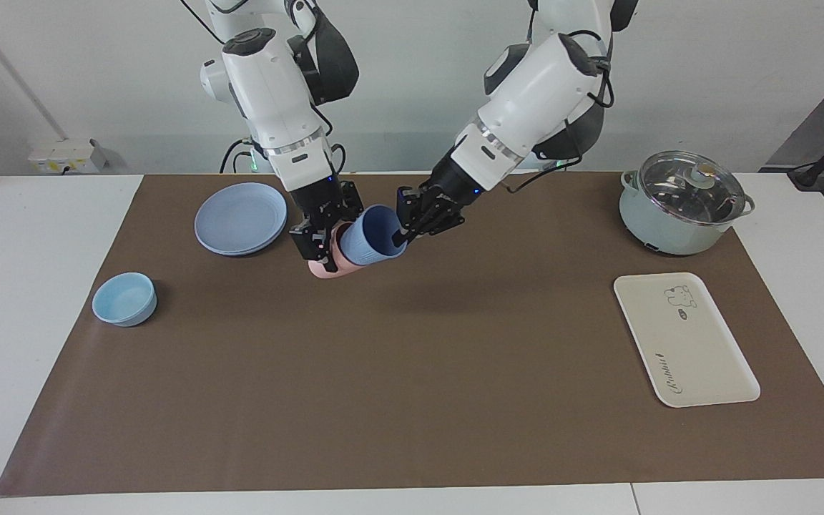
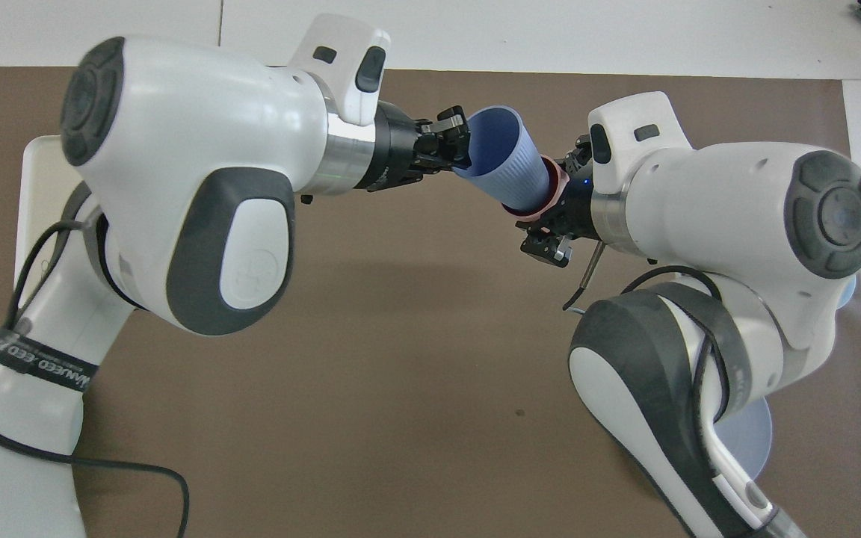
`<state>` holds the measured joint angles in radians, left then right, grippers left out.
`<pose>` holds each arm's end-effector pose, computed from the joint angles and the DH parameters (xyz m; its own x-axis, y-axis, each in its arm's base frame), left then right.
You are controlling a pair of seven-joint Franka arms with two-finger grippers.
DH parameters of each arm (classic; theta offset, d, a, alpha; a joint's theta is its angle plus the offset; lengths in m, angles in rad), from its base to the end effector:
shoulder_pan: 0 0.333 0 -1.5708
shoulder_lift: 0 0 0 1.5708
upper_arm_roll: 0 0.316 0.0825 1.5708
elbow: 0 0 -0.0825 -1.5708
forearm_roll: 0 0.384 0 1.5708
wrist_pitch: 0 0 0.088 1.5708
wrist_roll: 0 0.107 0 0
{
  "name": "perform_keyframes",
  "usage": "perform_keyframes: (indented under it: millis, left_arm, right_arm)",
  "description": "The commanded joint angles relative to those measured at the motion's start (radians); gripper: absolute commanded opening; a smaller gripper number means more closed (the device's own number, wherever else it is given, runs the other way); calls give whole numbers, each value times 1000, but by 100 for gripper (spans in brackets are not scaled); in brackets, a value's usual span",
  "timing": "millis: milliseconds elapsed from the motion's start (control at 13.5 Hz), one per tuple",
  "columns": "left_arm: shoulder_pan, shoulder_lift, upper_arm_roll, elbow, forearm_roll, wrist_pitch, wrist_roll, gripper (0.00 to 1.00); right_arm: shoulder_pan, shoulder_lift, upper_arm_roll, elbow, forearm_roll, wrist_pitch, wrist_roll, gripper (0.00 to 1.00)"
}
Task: Place cup on tray
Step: 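Grasp the blue cup with the left gripper and pull it from the pink cup, then lower the blue cup onto the tray while the right gripper lowers the pink cup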
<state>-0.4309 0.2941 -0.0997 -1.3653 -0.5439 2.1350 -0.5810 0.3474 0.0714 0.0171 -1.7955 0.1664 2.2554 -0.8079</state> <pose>0.5874 -0.3579 0.6126 0.9684 0.2489 0.0163 0.1774 -0.7330 0.6567 0.5761 0.2244 0.5438 0.4004 0.8378 0.3713 0.8621 -0.4817 0.1574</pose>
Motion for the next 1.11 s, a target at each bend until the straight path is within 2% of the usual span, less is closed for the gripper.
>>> perform_keyframes:
  millis: [0, 74, 148, 296, 370, 519, 667, 815, 1037]
  left_arm:
    - [93, -13, 12, 41, -5, -50, -2, 0]
    - [139, -32, 8, 40, 5, -58, 7, 0]
    - [177, -50, 6, 38, 65, -63, 12, 0]
    - [225, -68, 6, -1, 247, -58, 27, 0]
    - [260, -88, 5, -33, 316, -61, 53, 0]
    - [341, -133, 6, -130, 355, -55, 181, 0]
    - [450, -182, 6, -237, 357, -43, 341, 0]
    - [565, -232, 6, -345, 358, -23, 516, 0]
    - [667, -245, 6, -451, 358, 116, 627, 0]
  right_arm:
    - [-8, -5, 6, 2, -18, 3, 21, 0]
    - [-16, -5, 3, 2, -10, 3, 23, 0]
    - [-24, -7, -5, -1, 2, 6, 26, 0]
    - [-86, -5, -5, -5, 65, 48, 10, 0]
    - [-115, -5, -5, -15, 149, 70, -13, 0]
    - [-194, -4, -5, -37, 342, 110, -153, 0]
    - [-289, 14, -5, -73, 648, 111, -427, 0]
    - [-370, 74, -6, -93, 914, 98, -699, 0]
    - [-468, 181, -5, -78, 1063, 34, -873, 0]
